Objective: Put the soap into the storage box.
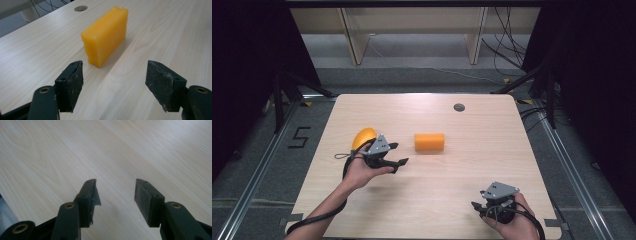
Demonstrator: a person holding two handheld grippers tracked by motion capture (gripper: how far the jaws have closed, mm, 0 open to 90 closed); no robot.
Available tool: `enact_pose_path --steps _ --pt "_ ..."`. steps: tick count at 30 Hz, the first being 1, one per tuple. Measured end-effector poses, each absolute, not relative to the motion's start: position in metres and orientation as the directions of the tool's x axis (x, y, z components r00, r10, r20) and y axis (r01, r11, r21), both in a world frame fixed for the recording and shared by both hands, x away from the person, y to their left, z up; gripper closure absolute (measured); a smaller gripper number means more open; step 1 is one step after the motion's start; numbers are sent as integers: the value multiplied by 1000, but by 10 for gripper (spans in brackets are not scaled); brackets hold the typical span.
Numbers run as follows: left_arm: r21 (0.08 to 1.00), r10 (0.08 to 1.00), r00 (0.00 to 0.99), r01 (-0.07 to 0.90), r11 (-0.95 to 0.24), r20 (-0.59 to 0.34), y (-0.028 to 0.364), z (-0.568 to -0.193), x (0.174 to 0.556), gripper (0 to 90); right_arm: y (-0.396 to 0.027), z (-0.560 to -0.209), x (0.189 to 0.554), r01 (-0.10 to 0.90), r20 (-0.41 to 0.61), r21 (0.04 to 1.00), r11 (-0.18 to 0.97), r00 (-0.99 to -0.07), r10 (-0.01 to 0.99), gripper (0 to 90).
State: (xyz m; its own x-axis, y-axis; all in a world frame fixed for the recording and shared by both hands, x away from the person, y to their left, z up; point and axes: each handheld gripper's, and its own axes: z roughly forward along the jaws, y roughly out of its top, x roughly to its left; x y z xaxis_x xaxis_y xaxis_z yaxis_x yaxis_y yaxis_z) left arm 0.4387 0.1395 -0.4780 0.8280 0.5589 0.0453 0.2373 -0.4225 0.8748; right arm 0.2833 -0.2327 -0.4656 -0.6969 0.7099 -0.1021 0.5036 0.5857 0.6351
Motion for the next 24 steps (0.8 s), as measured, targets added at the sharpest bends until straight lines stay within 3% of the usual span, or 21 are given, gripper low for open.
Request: enact_pose_path --steps 8,24 --pt "866 561 824 219 -450 83 117 -485 473 286 -232 -467 282 505 -100 625 595 -705 702 519" --pt "869 506 862 253 -425 -3 97 -509 501 244 -231 -468 281 511 -95 613 602 -708 699 515"
